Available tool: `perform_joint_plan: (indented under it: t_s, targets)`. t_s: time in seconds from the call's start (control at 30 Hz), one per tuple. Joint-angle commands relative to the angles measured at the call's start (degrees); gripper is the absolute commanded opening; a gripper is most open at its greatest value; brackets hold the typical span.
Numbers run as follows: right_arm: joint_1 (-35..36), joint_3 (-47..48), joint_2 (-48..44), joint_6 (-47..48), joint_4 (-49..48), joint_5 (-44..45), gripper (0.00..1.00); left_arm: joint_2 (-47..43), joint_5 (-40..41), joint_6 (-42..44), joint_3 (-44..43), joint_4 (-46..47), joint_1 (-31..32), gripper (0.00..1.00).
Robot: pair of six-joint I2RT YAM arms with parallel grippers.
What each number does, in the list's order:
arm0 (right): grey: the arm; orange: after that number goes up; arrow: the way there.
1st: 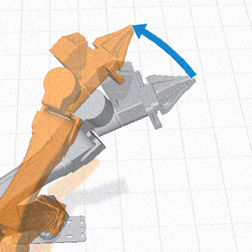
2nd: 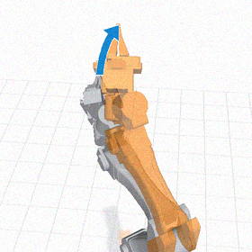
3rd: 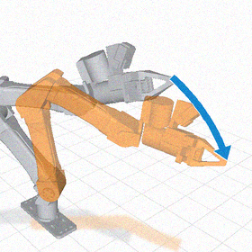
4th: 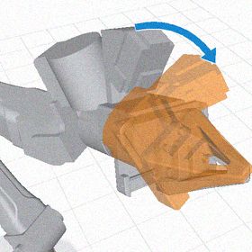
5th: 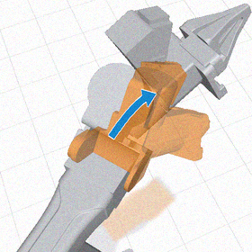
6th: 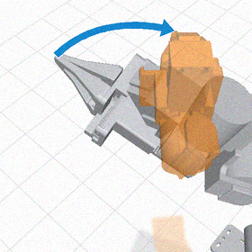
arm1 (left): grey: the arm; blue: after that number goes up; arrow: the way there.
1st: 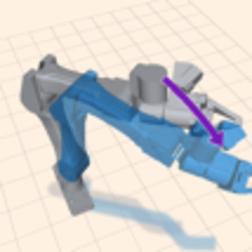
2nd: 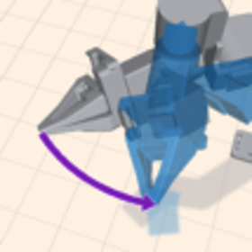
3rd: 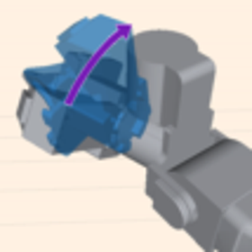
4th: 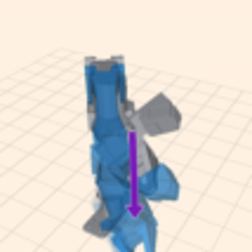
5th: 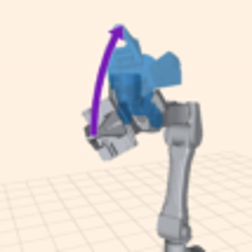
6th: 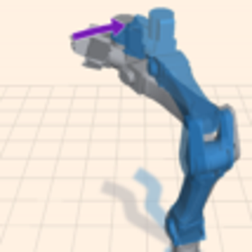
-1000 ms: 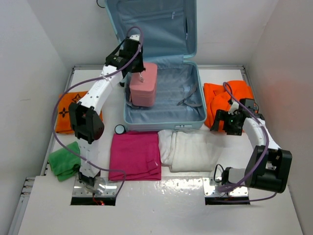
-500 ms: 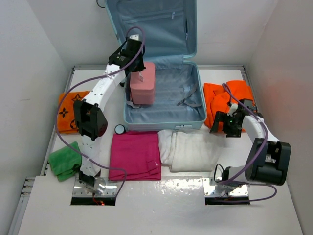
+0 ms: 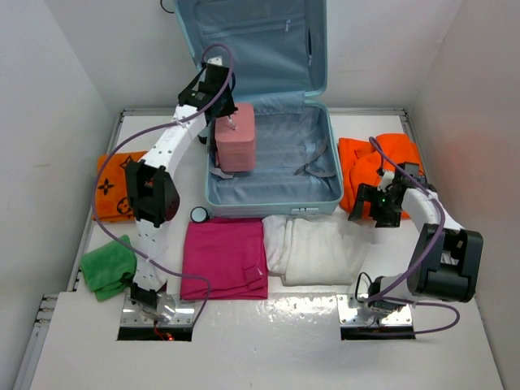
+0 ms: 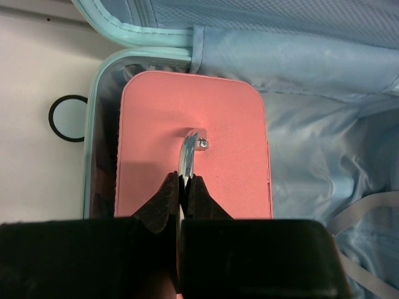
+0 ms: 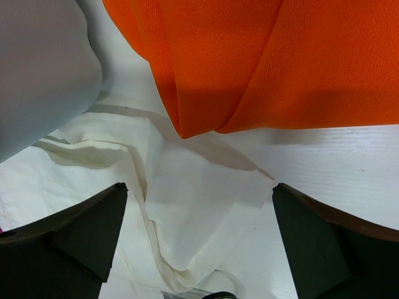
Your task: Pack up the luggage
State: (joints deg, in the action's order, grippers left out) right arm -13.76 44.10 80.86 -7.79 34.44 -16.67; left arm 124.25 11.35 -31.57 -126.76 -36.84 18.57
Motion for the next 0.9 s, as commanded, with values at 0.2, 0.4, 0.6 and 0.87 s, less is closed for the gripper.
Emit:
perform_joint_plan:
  t_s: [0.2, 0.4, 0.6, 0.87]
  targets:
    - [-0.22, 2.92, 0.97, -0.03, 0.02, -0.47, 0.99, 1.53, -1.15, -1.20, 0.98, 2.65, -2.57, 0.00]
    - [-0.22, 2.66, 0.79, 0.23, 0.11, -0.30, 0.99, 1.53, -3.00, -2.26, 5.72, 2.65, -3.10, 0.00]
    - [-0.21, 3.10, 1.05, 0.15, 0.19, -0.39, 0.99, 2.05, -3.80, -2.27, 8.46, 2.65, -4.15, 0.00]
    - [-0.22, 3.54, 1.67, 0.14, 0.63, -1.44, 0.99, 2.06, -6.78, -0.86, 6.53, 3.79, -5.21, 0.71]
